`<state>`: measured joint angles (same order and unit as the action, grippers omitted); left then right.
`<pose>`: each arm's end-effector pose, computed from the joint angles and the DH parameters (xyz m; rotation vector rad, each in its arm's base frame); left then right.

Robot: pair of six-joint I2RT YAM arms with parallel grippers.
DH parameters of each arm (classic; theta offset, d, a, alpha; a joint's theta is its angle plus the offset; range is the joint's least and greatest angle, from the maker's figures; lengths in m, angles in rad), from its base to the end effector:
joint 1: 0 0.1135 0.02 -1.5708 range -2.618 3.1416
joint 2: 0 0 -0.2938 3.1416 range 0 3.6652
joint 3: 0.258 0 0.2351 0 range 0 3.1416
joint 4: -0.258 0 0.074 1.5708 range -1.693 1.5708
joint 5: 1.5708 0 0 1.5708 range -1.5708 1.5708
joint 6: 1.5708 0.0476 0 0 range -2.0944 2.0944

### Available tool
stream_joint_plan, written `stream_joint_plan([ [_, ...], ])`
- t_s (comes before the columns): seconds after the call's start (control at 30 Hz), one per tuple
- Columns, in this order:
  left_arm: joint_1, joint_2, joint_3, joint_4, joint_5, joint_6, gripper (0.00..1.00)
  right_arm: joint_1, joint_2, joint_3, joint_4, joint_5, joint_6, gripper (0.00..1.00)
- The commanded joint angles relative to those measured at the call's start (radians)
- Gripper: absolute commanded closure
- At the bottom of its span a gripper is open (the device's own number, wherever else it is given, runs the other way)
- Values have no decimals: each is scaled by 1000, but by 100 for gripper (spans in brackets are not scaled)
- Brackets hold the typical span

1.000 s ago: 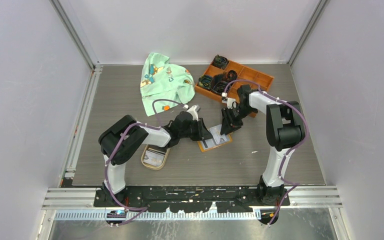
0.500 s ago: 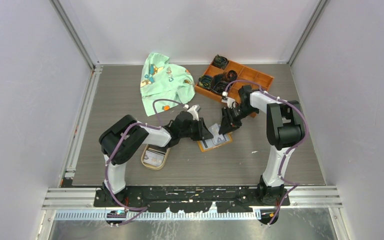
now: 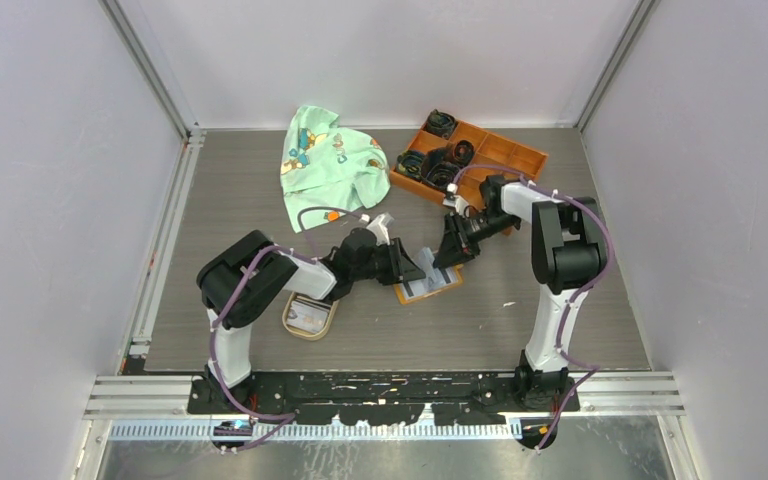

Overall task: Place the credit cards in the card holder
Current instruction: Insert the credit card into the card holder.

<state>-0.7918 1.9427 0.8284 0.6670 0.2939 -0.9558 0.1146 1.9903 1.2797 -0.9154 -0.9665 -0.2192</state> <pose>0.2632 -0.2862 0.1579 0.0250 2.2972 -1.3213 0.3388 0.0784 0.1781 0.4222 -2.7486 -1.4611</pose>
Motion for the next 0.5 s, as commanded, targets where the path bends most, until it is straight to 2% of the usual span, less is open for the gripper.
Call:
stream_joint_plan([
  [0.0, 14, -28, -35, 75, 19, -22, 68, 0, 23, 35, -32, -71, -17, 70],
  [0.27, 18, -29, -63, 124, 29, -40, 66, 0, 27, 34, -24, -55, -9, 80],
  [0.47, 23, -44, -98, 186, 34, -56, 63, 12, -27, -2, 59, 58, 40, 81],
])
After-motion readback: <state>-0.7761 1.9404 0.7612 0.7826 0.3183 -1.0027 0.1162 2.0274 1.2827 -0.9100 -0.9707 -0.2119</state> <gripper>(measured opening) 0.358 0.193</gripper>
